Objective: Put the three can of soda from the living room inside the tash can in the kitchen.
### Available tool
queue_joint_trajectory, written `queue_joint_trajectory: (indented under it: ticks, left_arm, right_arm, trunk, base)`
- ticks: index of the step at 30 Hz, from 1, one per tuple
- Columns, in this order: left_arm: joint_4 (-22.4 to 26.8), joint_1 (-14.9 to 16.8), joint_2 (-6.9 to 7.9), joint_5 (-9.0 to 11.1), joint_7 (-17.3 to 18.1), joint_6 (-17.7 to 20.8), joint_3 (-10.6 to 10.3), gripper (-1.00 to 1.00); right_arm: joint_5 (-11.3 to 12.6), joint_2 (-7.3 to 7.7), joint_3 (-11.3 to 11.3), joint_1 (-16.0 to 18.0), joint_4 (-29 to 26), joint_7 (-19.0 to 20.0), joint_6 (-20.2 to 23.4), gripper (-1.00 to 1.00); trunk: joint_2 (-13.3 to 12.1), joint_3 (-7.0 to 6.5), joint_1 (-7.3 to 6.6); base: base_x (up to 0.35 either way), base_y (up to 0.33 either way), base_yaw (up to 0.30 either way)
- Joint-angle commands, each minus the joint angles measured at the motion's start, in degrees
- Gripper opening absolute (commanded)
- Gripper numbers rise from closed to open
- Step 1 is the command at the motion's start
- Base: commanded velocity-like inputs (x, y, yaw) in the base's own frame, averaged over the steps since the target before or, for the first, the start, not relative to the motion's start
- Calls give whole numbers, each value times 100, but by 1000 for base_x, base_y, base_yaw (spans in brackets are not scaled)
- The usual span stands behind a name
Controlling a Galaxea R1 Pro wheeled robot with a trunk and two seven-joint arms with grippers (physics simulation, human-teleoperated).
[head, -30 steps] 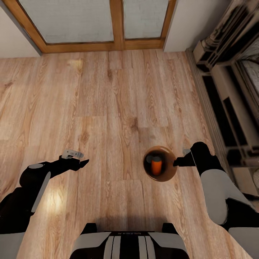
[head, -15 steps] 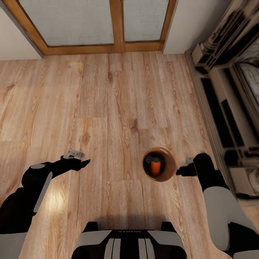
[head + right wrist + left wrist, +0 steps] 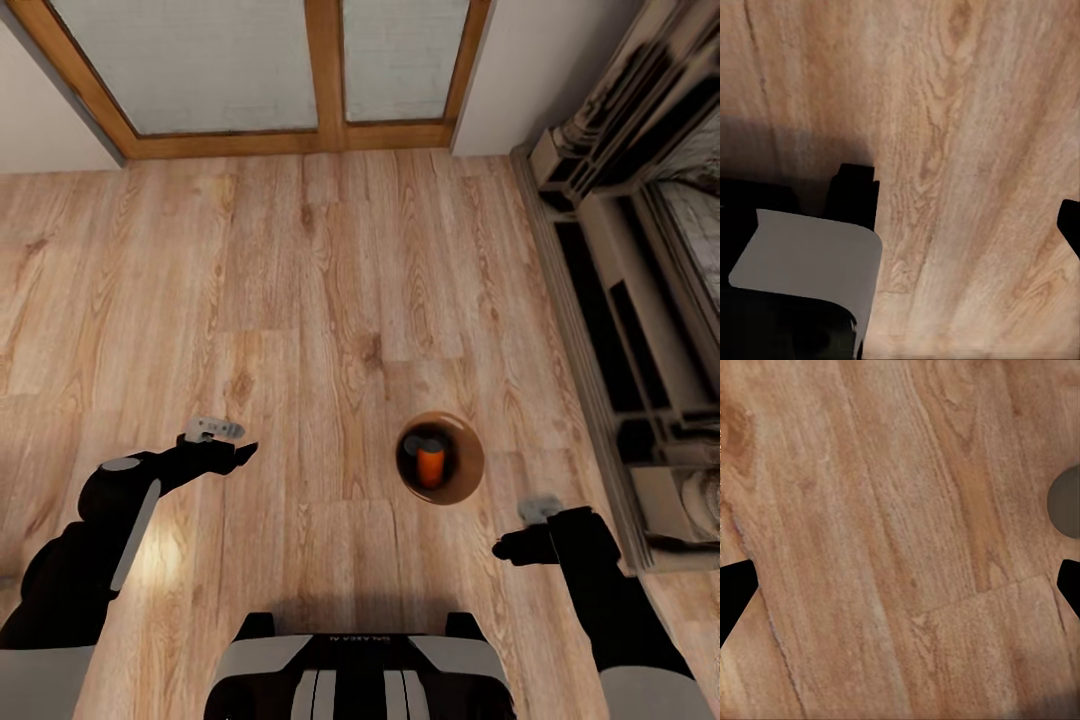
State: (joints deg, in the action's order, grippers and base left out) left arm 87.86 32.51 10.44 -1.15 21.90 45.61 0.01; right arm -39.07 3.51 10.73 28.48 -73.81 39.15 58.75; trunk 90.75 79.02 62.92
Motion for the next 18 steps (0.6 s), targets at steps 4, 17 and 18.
queue_joint_trajectory:
  ticks: [4, 17, 18]
  left_arm:
    - [-48, -248, -63, -19, -264, 37, 3, 100]
    - [-1705, -1467, -78, -7, -1191, -1617, 24, 100]
    - [-2138, -1500, -78, 2, -1189, -2030, 31, 100]
  right_arm:
    - [103, 8, 220, -394, -93, 125, -872, 100]
    - [417, 62, 1359, -979, 440, 493, -3303, 100]
    - [410, 72, 1422, -994, 682, 447, -3441, 100]
  trunk:
    - [-162, -73, -88]
    - [-683, -306, -374]
    - [-723, -324, -396]
  base:
    - [0, 0, 0]
    - [0, 0, 0]
    - [0, 0, 0]
